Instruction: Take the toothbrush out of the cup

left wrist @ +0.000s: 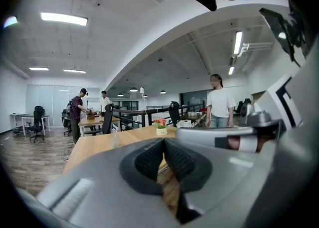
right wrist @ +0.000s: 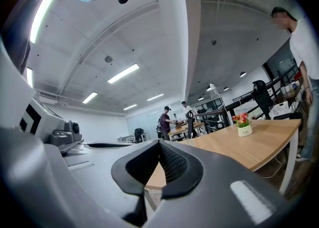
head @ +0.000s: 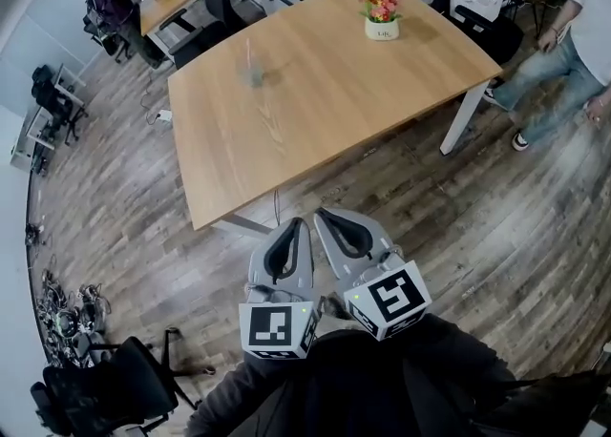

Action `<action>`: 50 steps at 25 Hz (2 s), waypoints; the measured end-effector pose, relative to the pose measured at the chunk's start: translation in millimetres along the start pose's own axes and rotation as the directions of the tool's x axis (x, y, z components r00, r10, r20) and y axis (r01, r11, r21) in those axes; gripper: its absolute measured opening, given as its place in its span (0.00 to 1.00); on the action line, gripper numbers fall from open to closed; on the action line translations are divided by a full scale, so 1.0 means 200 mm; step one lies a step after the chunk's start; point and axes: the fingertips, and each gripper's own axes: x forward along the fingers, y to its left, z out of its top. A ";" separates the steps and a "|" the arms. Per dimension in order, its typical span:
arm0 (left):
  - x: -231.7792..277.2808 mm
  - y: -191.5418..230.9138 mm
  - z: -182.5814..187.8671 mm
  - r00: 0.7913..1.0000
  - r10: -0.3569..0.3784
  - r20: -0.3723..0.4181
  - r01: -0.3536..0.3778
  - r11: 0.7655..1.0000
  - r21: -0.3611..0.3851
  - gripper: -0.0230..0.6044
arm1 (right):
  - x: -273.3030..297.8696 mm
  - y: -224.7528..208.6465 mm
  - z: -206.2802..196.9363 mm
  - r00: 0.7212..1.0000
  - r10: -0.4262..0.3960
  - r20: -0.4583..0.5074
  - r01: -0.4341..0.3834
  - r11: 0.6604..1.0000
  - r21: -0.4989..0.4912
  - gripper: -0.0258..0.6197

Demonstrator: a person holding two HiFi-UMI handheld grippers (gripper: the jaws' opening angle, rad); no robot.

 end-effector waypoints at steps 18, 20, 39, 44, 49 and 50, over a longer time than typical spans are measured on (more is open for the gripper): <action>0.35 0.29 0.02 0.999 0.016 0.038 -0.015 0.999 -0.051 0.05 | 0.39 -0.21 -0.02 0.999 -0.012 -0.048 0.010 0.999 -0.038 0.04; 0.40 0.36 0.02 0.999 0.016 0.037 -0.014 0.998 -0.063 0.05 | 0.46 -0.22 -0.02 0.998 -0.014 -0.059 0.011 0.999 -0.046 0.04; 0.72 1.12 0.04 0.992 0.090 0.093 -0.073 0.982 -0.173 0.05 | 1.30 -0.14 -0.04 0.990 0.045 -0.131 -0.062 0.990 -0.124 0.04; 0.76 1.28 0.04 0.990 0.090 0.110 -0.068 0.979 -0.190 0.05 | 1.45 -0.08 -0.03 0.989 0.045 -0.138 -0.066 0.986 -0.151 0.04; 0.82 1.34 0.03 0.992 0.063 0.108 -0.040 0.978 -0.204 0.05 | 1.53 -0.10 -0.03 0.990 0.015 -0.137 -0.037 0.987 -0.159 0.04; 0.83 1.34 0.03 0.993 0.058 0.107 -0.035 0.979 -0.202 0.05 | 1.54 -0.12 -0.02 0.991 0.008 -0.135 -0.030 0.987 -0.159 0.04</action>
